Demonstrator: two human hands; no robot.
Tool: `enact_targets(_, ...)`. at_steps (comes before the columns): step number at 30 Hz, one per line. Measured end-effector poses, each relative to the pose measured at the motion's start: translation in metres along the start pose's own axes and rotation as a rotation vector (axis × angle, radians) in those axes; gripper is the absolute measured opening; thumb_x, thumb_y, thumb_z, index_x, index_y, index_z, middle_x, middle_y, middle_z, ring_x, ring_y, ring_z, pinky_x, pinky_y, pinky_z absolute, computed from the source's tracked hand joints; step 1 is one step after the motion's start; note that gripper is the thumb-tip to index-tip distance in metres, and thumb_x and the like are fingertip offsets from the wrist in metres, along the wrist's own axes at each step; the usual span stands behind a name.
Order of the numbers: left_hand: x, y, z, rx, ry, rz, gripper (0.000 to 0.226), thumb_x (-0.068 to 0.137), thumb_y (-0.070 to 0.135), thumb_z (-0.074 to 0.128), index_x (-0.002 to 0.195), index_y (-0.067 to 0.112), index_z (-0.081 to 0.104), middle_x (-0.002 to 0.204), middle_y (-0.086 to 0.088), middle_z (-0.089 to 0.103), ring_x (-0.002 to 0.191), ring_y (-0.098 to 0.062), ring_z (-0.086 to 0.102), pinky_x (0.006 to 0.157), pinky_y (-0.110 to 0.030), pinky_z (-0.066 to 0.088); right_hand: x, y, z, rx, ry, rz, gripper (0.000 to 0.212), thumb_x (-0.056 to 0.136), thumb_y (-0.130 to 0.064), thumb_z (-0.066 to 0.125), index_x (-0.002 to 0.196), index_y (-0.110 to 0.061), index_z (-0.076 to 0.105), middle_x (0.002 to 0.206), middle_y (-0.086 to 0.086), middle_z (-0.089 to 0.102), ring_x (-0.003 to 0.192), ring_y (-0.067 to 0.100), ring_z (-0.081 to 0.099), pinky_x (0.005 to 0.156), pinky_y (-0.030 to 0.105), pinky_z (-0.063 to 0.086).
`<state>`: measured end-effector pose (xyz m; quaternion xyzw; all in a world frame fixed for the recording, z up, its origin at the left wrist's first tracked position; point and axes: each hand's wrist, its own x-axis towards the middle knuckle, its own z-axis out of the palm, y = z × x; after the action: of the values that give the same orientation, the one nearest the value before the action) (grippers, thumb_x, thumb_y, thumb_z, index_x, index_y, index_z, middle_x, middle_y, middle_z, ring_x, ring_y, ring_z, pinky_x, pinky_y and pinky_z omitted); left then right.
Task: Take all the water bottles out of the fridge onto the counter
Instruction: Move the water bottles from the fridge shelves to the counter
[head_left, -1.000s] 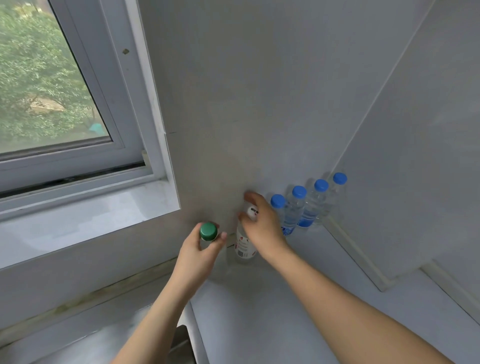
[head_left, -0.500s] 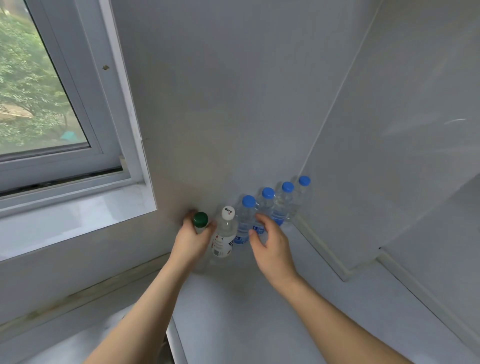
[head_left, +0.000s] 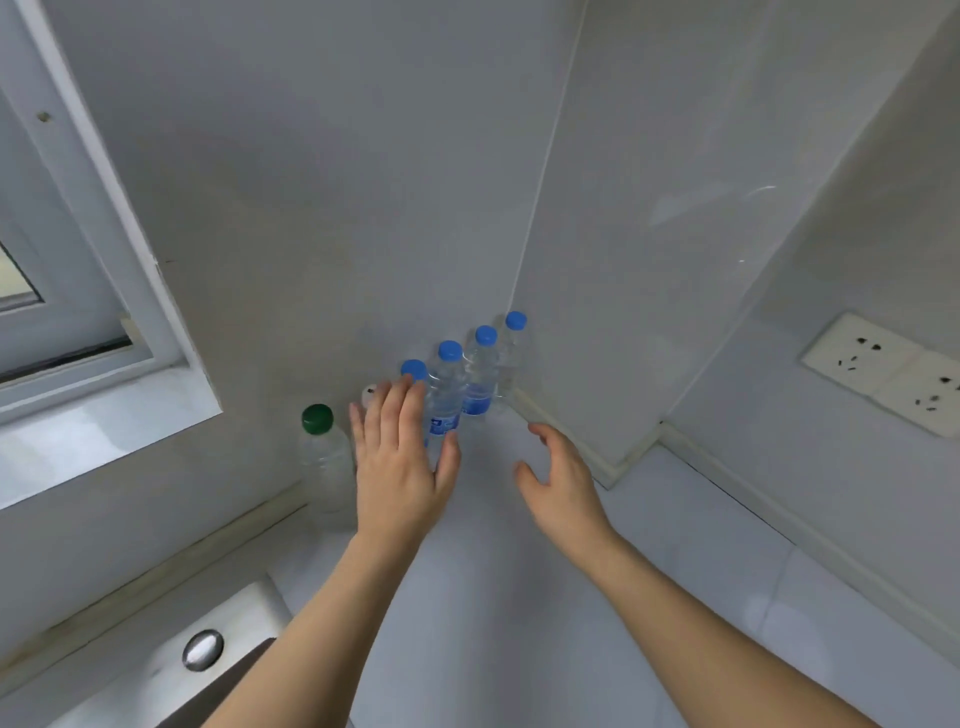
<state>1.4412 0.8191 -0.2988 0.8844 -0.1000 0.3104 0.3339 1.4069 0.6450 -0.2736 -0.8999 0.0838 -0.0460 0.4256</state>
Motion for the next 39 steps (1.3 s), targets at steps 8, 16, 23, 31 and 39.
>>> enact_targets(8,0.000,0.083,0.054,-0.032,-0.195,0.229,0.054,0.093,0.035,0.045,0.139,0.006,0.043,0.144,-0.013,0.046,0.139,-0.035,0.035,0.117,-0.058,0.017,-0.037,0.047,-0.088,-0.047,0.157,0.101,0.053,0.095,-0.018,0.055,0.145,-0.017,0.036,0.148,-0.005,0.038,0.136,0.008,0.034,0.105,0.013,0.023)
enact_targets(16,-0.036,0.238,0.094,-0.203,-0.357,0.464,0.054,0.095,0.033,0.041,0.142,0.007,0.043,0.147,-0.010,0.044,0.142,-0.032,0.031,0.118,-0.054,0.018,-0.117,0.101,-0.211,-0.036,0.408,0.225,0.053,0.095,-0.019,0.056,0.144,-0.017,0.037,0.148,-0.006,0.040,0.137,0.007,0.034,0.107,0.015,0.022)
enact_targets(23,-0.101,0.404,0.095,-0.335,-0.455,0.704,0.053,0.097,0.035,0.037,0.142,0.008,0.042,0.149,-0.009,0.041,0.143,-0.031,0.029,0.119,-0.053,0.016,-0.248,0.141,-0.327,-0.006,0.662,0.317,0.051,0.096,-0.018,0.054,0.144,-0.018,0.037,0.148,-0.006,0.039,0.136,0.007,0.034,0.111,0.021,0.027)
enact_targets(31,-0.230,0.588,0.050,-0.506,-0.491,0.970,0.051,0.098,0.033,0.038,0.141,0.007,0.043,0.148,-0.011,0.042,0.142,-0.032,0.031,0.119,-0.054,0.018,-0.449,0.172,-0.438,-0.038,0.942,0.431,0.051,0.097,-0.019,0.052,0.145,-0.020,0.035,0.151,-0.006,0.036,0.138,0.010,0.034,0.108,0.021,0.025)
enact_targets(39,-0.388,0.740,-0.022,-0.677,-0.553,1.154,0.051,0.097,0.033,0.038,0.142,0.009,0.040,0.150,-0.010,0.038,0.143,-0.032,0.028,0.118,-0.055,0.017,-0.663,0.201,-0.504,-0.154,1.183,0.566,0.051,0.096,-0.020,0.054,0.144,-0.020,0.037,0.148,-0.005,0.040,0.130,0.017,0.045,0.108,0.025,0.033)
